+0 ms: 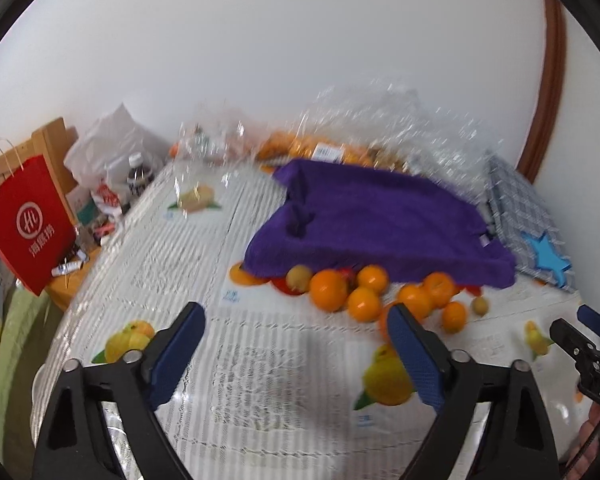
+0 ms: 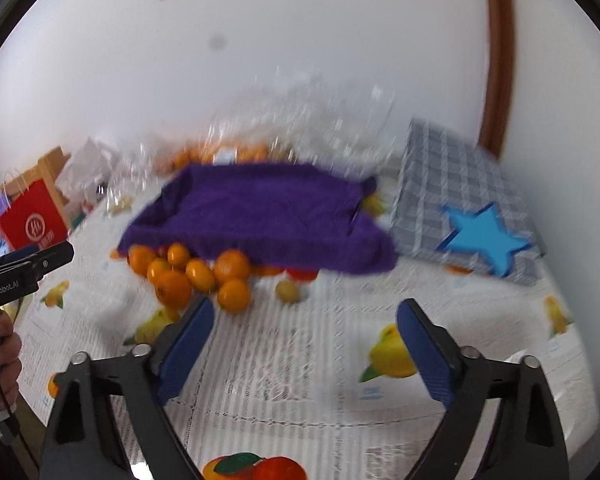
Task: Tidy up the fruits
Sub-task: 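Close the left gripper on a small yellow fruit while the right gripper grasps one too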
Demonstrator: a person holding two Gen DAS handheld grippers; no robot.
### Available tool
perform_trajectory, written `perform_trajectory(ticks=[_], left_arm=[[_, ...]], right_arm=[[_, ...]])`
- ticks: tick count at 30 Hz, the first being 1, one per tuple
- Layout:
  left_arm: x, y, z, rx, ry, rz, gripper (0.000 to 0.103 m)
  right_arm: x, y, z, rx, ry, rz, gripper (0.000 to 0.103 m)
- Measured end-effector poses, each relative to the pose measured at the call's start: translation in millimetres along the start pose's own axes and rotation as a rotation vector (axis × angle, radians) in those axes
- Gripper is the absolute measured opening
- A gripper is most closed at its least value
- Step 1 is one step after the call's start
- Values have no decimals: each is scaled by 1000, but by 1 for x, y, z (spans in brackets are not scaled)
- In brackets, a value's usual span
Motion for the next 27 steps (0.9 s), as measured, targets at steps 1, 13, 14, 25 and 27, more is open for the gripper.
perform_trajectory(ticks=[1, 13, 14, 25, 27], left_arm=[[-3, 10, -3, -20, 1, 6, 85], [-27, 69, -27, -115, -20, -42, 53], [-27, 71, -27, -123, -23, -48, 53], [-28, 87, -34, -112, -49, -101, 53], [-27, 87, -31, -103, -63, -131, 50]], right_arm=[[0, 12, -3, -30, 9, 10, 86], [14, 87, -15, -109, 40, 50, 59], [16, 92, -15, -119, 43, 49, 54], [12, 127, -9, -148, -14, 62, 38], [12, 128, -9, -145, -20, 57, 26]])
Point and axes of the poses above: each gripper's, at about its wrist camera, not at the fingertips, and y roughly the way its jaws point, x to its right, z to its top, the point moved 5 cm from there along y, roughly the way its jaws point, and after that the axes turned 9 degrees about z, right-handed, at the moved point
